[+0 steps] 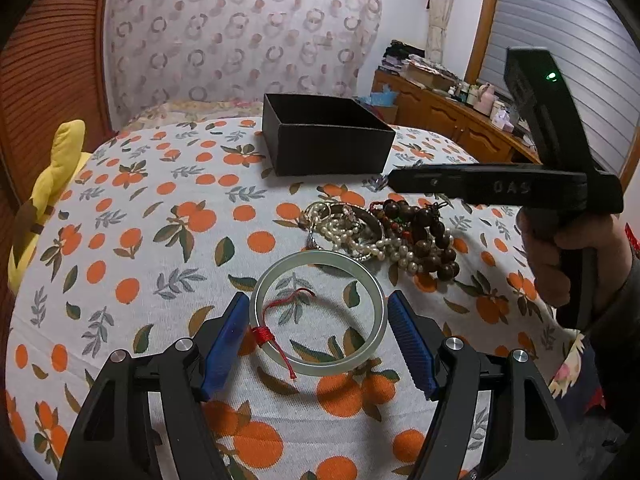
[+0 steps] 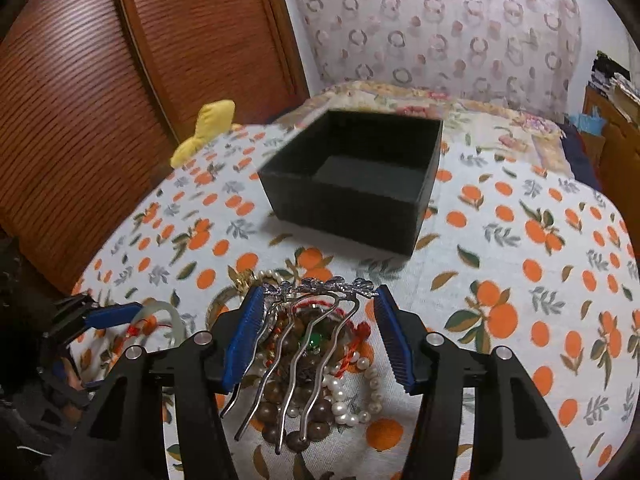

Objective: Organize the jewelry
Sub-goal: 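Lift the silver combs with the right gripper toward the black box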

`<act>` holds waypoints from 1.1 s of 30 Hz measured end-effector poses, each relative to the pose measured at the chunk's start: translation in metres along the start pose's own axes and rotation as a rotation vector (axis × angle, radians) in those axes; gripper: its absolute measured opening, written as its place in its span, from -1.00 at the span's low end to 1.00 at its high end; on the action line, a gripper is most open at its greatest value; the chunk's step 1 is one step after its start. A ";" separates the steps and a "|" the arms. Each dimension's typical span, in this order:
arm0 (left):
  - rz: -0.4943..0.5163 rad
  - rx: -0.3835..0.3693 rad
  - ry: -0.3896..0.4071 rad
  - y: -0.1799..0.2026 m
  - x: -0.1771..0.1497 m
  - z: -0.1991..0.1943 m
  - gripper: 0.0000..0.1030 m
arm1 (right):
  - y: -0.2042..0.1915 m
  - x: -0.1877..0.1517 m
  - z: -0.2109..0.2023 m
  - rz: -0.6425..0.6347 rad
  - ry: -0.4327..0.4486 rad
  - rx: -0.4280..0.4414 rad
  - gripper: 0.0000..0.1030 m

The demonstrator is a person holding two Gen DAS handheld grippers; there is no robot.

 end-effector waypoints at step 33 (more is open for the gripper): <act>0.001 -0.013 0.068 -0.002 0.047 0.005 0.32 | 0.050 -0.030 -0.012 -0.057 -0.078 -0.122 0.26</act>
Point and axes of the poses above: each gripper's, at about its wrist camera, not at the fingertips, and z roughly the way its jaws point, y to its right, x to its top, the point moved 10 cm from there along z, roughly the way its jaws point, and after that the axes turned 14 degrees about x, right-handed, at the moved point
